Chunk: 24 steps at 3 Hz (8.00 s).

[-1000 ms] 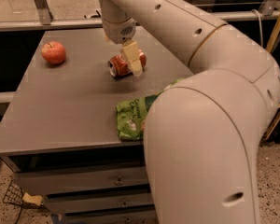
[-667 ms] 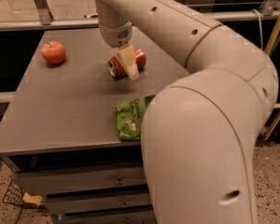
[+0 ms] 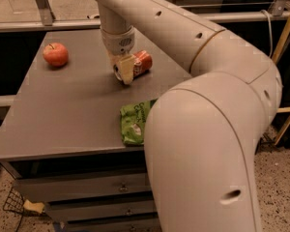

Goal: Place coke can upright

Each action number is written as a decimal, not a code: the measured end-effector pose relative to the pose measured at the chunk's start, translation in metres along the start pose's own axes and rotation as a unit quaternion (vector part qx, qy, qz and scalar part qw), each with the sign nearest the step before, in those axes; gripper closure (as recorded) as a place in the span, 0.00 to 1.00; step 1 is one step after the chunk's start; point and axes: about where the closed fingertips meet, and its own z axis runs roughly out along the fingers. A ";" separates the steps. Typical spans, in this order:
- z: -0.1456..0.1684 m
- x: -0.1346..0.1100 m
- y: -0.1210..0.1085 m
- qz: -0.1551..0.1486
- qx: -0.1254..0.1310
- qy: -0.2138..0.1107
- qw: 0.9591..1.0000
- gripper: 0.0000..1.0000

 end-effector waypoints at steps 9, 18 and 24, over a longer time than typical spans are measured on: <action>-0.117 0.002 0.015 0.306 0.219 -0.200 0.905 1.00; -0.100 0.029 -0.015 0.438 0.323 -0.498 0.675 1.00; -0.075 0.042 -0.020 0.456 0.345 -0.564 0.596 0.56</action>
Offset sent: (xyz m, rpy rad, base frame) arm 0.0007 -0.0204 0.0755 0.3380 -0.0251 -0.0504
